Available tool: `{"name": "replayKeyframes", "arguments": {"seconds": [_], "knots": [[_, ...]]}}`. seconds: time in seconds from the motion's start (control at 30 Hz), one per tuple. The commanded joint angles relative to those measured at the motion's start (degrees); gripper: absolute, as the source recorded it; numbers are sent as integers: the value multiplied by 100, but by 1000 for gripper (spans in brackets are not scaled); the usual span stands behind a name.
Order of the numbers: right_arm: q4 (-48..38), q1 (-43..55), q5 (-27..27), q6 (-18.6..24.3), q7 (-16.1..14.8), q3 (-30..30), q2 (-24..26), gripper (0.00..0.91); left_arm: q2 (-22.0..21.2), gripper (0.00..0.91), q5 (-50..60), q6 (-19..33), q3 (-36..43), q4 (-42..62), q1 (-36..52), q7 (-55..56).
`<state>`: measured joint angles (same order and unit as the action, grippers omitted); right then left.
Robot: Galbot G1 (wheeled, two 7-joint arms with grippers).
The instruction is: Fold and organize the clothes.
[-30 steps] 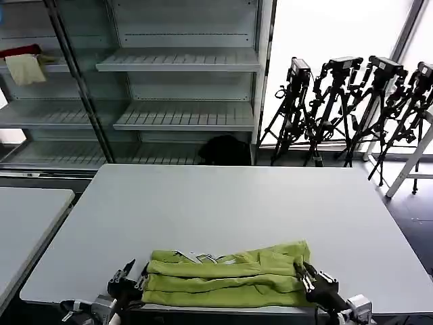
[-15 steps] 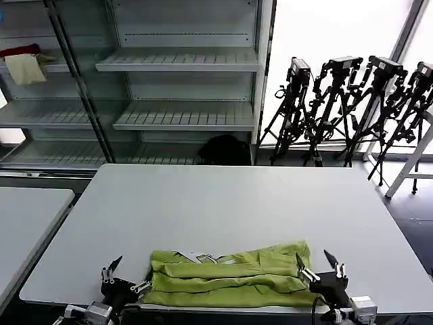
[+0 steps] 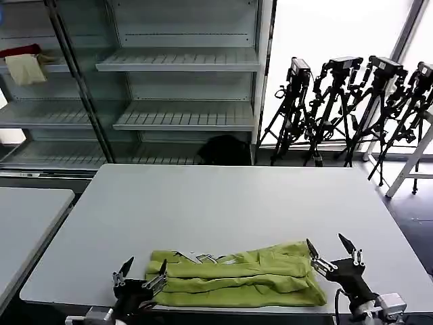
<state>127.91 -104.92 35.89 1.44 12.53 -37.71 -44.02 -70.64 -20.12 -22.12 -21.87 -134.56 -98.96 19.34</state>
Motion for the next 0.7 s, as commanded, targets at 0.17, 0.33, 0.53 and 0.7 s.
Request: {"name": "replayKeyframes", "arguments": {"seconds": [0.17,0.33,0.53,0.7], "knots": [[-436,-288,80,667,-773,-371,82,907,-827,907,-70,827,170,964,124,53],[-446,-278,166,673,-840,-448,121,907,-856,907,-56,928,239,1027,81,7],[-421,-224,195,658,-929,-464,155,907,-890,30,-30,1149,383,1316,115,-1],[-419,-213,234,660,-968,-487,170,907,-895,10,65,1262,567,1479,147,-18]]}}
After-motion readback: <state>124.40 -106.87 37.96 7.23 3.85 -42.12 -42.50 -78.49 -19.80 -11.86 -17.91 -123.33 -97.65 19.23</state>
